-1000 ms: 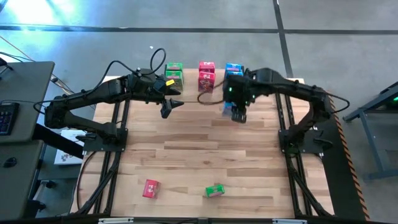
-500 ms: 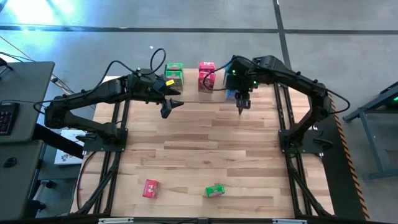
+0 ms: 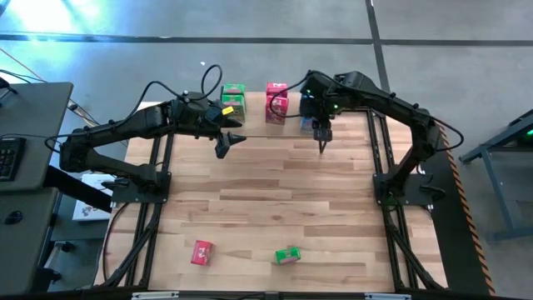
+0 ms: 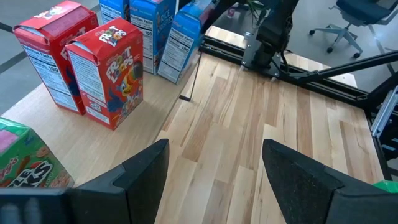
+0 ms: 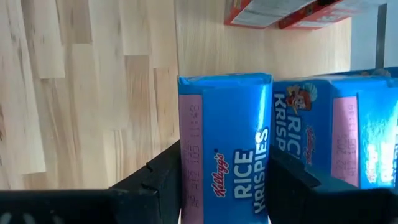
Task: Stack cereal on shelf
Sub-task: Put the blue cereal box on the shelf aligned with the other blue cereal boxes
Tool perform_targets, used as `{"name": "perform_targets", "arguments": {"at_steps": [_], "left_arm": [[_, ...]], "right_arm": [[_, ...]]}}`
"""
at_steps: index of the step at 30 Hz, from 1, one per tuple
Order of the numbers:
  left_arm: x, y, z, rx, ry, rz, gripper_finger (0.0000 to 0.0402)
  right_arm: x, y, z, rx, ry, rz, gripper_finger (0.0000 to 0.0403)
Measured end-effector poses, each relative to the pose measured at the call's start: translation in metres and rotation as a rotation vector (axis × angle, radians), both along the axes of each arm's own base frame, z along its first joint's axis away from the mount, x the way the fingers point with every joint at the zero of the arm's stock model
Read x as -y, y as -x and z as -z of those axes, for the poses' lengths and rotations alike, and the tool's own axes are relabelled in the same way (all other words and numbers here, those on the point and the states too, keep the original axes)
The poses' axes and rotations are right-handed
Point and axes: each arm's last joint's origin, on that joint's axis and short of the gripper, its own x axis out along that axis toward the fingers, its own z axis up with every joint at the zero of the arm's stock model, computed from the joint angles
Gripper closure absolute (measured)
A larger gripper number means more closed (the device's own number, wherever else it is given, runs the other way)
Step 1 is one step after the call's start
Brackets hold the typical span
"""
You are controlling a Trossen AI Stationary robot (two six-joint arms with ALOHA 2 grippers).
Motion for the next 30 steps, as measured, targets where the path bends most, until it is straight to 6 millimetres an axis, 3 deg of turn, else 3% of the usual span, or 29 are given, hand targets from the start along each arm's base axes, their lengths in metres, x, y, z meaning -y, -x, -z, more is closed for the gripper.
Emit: {"name": "perform_targets", "arguments": {"at_steps": [30], "left_arm": [[0.0000,-0.0001,0.0001,-0.001,0.000,0.000,0.0153]], "right_arm": [[0.0017,0.0003,0.0000,0.001,0.008,0.006,0.0233]]}}
